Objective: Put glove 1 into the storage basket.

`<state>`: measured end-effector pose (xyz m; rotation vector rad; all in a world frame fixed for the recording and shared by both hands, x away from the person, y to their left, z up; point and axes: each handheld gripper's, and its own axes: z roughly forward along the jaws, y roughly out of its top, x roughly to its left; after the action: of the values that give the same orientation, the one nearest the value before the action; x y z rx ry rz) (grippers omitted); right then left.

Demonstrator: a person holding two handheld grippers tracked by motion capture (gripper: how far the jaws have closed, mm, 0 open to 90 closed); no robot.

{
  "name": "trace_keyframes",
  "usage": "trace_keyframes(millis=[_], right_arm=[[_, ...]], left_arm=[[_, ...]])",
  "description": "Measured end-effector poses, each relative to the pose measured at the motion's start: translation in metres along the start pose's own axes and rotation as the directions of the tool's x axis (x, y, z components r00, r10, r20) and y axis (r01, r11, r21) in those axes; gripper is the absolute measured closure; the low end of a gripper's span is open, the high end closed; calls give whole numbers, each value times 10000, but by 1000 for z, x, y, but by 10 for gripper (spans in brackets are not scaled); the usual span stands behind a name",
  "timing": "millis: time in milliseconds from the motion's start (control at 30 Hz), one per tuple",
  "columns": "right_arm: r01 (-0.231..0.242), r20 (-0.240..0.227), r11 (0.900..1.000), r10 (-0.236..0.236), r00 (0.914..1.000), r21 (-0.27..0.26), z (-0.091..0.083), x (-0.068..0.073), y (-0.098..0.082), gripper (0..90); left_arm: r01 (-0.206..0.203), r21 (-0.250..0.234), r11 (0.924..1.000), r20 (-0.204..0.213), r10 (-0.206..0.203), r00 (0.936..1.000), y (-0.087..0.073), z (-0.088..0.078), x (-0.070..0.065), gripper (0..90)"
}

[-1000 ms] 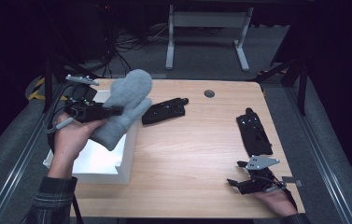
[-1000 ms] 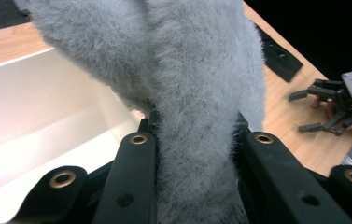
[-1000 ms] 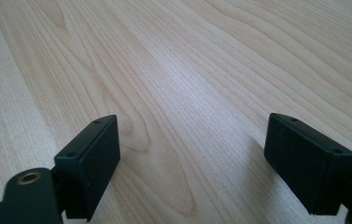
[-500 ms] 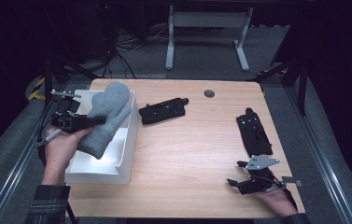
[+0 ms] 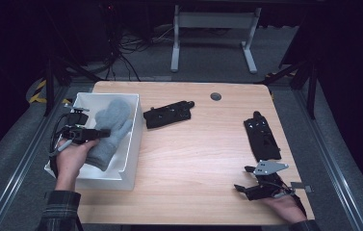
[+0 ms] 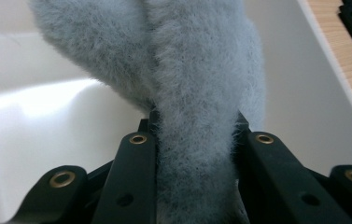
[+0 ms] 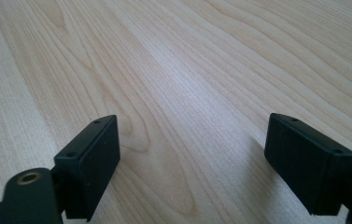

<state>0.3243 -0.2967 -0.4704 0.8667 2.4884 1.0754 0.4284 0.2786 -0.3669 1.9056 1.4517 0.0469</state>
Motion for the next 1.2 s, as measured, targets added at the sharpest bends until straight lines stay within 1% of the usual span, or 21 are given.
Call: trace_keyframes(millis=[133,200,267,333,367,433,533,600,667,733,767,833,933,967,1000,1033,1100,1200], right_arm=[[7,3,10000,-7,10000,-4,0,0,0,186],[0,0,10000,0,10000,0,0,0,0,186],[3,-1,10000,-3,10000,6,0,0,0,186],[-2,0,10000,2,10000,-1,0,0,0,186],[0,0,10000,0,10000,0,0,0,0,186],[1,1,10000,-1,10000,-1,0,0,0,186],[5,3,10000,-5,10000,-4,0,0,0,186],[0,-2,10000,0,10000,6,0,0,0,186],[5,1,10000,-5,10000,8,0,0,0,186],[5,10,10000,-5,10000,10,0,0,0,185],[1,8,10000,-1,10000,9,0,0,0,185],[2,11,10000,-2,10000,10,0,0,0,185],[2,11,10000,-2,10000,9,0,0,0,185],[5,12,10000,-5,10000,11,0,0,0,185],[0,13,10000,0,10000,10,0,0,0,185],[1,13,10000,-1,10000,9,0,0,0,185],[2,13,10000,-2,10000,9,0,0,0,185],[4,15,10000,-4,10000,10,0,0,0,185]], left_arm=[[430,284,9987,-132,-426,9990,-6,14,12,733],[548,450,9975,-169,-540,9984,-9,19,18,730],[592,652,9961,-242,-577,9980,-12,24,23,722],[607,963,9935,-434,-568,9974,-15,29,27,707],[528,1079,9928,-506,-476,9976,-16,31,28,687],[534,1260,9906,-821,-432,9957,-18,35,29,643],[378,1132,9928,-964,-269,9950,-18,34,27,517],[199,994,9948,-1252,-74,9921,-17,31,24,422],[5,787,9969,-1561,118,9877,-14,26,19,329],[-113,493,9987,-1764,198,9841,-11,21,14,274],[-136,417,9990,-1772,208,9839,-9,18,13,249],[-402,258,9989,-1881,443,9812,-5,12,8,224],[-762,40,9971,-1737,758,9819,0,4,0,209],[-953,-47,9954,-1663,932,9817,2,0,-5,206],[-1063,-143,9942,-1518,1029,9830,4,-4,-9,204],[-1225,-255,9921,-1428,1177,9827,6,-6,-13,199],[-1617,-526,9854,-1290,1538,9796,8,-11,-22,180],[-1991,-747,9771,-984,1914,9766,13,-16,-36,169]])
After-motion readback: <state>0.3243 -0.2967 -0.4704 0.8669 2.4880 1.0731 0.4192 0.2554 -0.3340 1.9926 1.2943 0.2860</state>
